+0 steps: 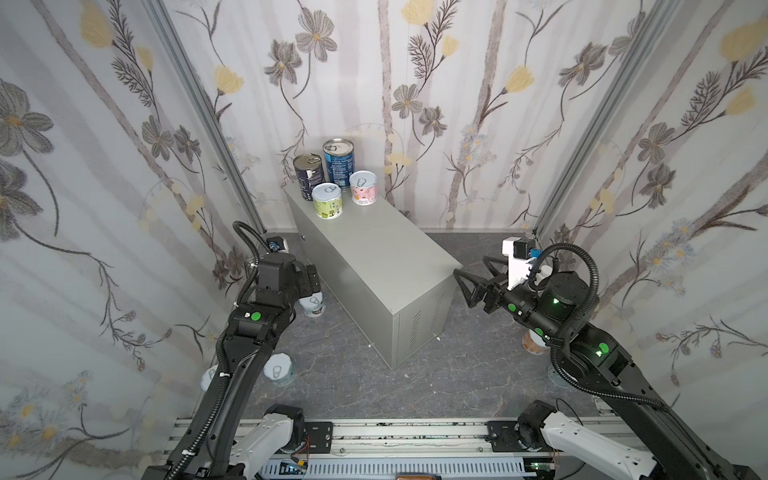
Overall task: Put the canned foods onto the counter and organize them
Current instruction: 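Lower the left gripper down to another white-lidded can on the floor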
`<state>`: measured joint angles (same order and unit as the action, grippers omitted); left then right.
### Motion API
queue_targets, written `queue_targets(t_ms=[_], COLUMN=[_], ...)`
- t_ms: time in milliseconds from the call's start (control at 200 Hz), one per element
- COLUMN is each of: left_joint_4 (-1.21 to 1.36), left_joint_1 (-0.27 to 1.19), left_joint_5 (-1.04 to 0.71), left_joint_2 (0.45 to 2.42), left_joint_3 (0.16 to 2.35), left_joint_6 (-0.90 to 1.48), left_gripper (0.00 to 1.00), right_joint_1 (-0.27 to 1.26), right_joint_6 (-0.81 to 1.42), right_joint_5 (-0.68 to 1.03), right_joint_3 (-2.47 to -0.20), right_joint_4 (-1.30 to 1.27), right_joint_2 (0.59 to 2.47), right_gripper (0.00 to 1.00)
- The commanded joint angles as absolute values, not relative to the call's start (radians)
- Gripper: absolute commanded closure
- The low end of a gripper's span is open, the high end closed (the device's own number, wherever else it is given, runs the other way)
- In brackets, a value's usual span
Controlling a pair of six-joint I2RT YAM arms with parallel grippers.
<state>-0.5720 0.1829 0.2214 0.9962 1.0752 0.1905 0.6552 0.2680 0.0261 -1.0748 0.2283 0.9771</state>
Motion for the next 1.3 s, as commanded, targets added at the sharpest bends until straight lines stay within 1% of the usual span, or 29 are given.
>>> queue_targets(t_ms=[0,160,365,679,1059,1294], left_joint_4=[-0.532,-0.499,-0.426,-0.206,-0.101,-0.078], left_joint_1=[0.141,0.096,0.08,0.08,0.083,0.084], left_joint_5=[0.17,0.128,0.083,0.139,0.16,0.182], left_joint_2=[1.013,1.05,1.133,1.195,1.434,1.515], left_joint_3=[1.031,0.987,0.945,0.796,0.8,0.804], left_joint_6=[0.207,0.234,0.229,0.292,0.344,0.356], left_gripper=[0.0,0.0,0.0,0.0,0.0,0.0], right_joint_1=[0.657,0.646,0.61,0.588,0.567,0.557], right_joint_6=[0.269,0.286,0.301,0.285,0.243,0.241], right_joint_5=[0.007,-0.03,0.0,0.014,-0.001,0.017], right_joint_3=[-1.068,-1.052,-1.028,-0.99,-0.945,-0.933], right_joint_4=[0.23,0.223,0.182,0.155,0.146,0.132], right_joint_2=[0.961,0.939,0.92,0.917,0.905,0.907], right_gripper=[0.0,0.0,0.0,0.0,0.0,0.0])
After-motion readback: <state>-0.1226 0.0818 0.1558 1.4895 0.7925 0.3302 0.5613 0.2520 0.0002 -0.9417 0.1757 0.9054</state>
